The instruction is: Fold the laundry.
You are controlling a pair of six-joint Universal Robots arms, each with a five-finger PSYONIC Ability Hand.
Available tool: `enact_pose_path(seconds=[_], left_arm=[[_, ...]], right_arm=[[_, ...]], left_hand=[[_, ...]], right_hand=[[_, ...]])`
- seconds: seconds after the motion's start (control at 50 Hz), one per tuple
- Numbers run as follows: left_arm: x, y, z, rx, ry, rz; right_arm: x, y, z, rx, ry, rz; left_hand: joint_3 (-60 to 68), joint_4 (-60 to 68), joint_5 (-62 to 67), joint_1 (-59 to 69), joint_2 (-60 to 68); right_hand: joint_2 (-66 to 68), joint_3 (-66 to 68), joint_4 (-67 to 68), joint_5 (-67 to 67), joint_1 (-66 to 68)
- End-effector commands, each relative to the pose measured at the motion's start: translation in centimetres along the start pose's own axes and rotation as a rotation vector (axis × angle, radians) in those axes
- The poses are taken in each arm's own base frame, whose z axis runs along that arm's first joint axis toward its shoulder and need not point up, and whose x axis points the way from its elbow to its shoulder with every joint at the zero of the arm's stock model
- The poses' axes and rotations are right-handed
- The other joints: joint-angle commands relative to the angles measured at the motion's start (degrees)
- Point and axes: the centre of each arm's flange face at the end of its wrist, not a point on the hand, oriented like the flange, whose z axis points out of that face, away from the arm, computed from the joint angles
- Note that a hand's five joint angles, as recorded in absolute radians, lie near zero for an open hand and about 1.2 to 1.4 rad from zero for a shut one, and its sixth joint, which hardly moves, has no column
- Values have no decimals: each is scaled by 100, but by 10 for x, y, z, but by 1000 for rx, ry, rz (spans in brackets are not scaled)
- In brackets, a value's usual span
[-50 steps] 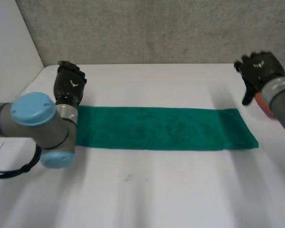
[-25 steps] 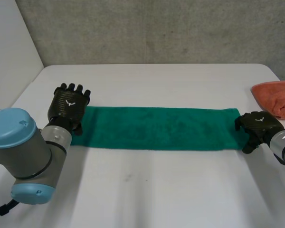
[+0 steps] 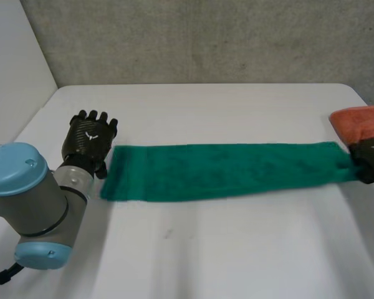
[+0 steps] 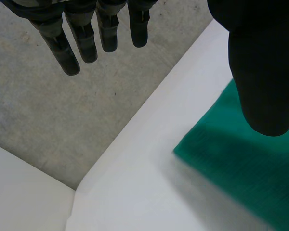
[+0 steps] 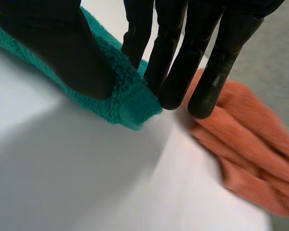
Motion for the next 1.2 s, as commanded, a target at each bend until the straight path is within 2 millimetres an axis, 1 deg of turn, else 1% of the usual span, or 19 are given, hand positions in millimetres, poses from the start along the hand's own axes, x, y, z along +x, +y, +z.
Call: enact_pose_path(seconds=[0.02,0.08,0.16,0.26,0.32,0.34,0.38,0.4,0.46,0.54,0.62,0.7,0.74,0.76,0.8,0.94,1.02,1.06,1.2], left_arm=[[-1,0,-3,-4,-1,0],[-1,0,-5,-7,1,3],[-5,-1,-5,-3,-10,-1],[-14,-7,-6,10,-41,-7],[-22,-9,-5,17,-63,-11],[-27,-10,-5,18,-77,-12],[-32,-11,-5,18,-95,-13],[-37,-12,-6,18,-114,-18],[-43,-13,-6,19,-133,-20],[-46,-11,-9,11,-137,-20],[-46,-8,-10,3,-138,-20],[-45,-6,-10,-4,-134,-19],[-45,-6,-10,-1,-132,-19],[-45,-8,-9,6,-133,-19],[-46,-9,-8,12,-135,-20],[-42,-33,-3,90,-125,-34],[-18,-47,-4,139,-53,-65],[2,-48,-4,142,3,-65],[30,-40,-2,108,80,-60]], right_arm=[[37,8,1,-68,136,-213],[31,-4,3,-39,141,-286],[-10,-52,4,130,101,-351],[-88,-124,-14,424,14,-446],[-129,-151,-28,558,-35,-483],[-157,-164,-37,637,-74,-497],[-189,-171,-44,704,-129,-515],[-221,-176,-51,766,-189,-535],[-279,-174,-67,870,-332,-575],[-334,-157,-78,952,-496,-617],[-365,-133,-84,964,-617,-648],[-374,-121,-92,929,-685,-662],[-370,-122,-93,909,-692,-656],[-363,-127,-97,894,-693,-647],[-355,-135,-104,884,-696,-630],[-280,-159,-85,646,-594,-326],[-235,-158,-80,480,-500,-123],[-216,-139,-69,351,-468,-35],[-192,-83,-54,127,-449,34]], left_hand=[[-182,-155,-259,-124,-157],[-182,-154,-259,-124,-157],[-182,-154,-259,-124,-157],[-187,-159,-263,-129,-161],[-182,-154,-259,-124,-157],[-182,-154,-259,-124,-157],[-182,-154,-259,-124,-157],[-182,-154,-259,-124,-157],[-187,-159,-263,-129,-161],[-187,-159,-263,-129,-161],[-187,-159,-263,-129,-161],[-187,-159,-263,-129,-161],[-187,-159,-263,-129,-161],[-187,-159,-263,-129,-161],[-187,-159,-263,-129,-161],[-187,-159,-263,-129,-161],[-187,-159,-263,-129,-161],[-187,-159,-263,-129,-161],[-187,-159,-263,-129,-161]], right_hand=[[1271,1233,1197,1408,2487],[1271,1233,1197,1408,2487],[1271,1233,1197,1408,2487],[1271,1233,1197,1408,2487],[1271,1233,1197,1408,2487],[1271,1233,1197,1408,2487],[1271,1233,1197,1408,2487],[1271,1233,1197,1408,2487],[1271,1233,1197,1408,2487],[1271,1233,1197,1408,2487],[1271,1233,1197,1408,2487],[1060,1022,986,1198,2276],[-1234,-1272,-1308,-1096,-17],[-3678,-3716,-3752,-3540,-2461],[-5627,-5665,-5701,-5489,-4411],[-5729,-5767,-5803,-5592,-4513],[-5729,-5767,-5803,-5592,-4513],[-5729,-5767,-5803,-5592,-4513],[-5729,-5767,-5803,-5592,-4513]])
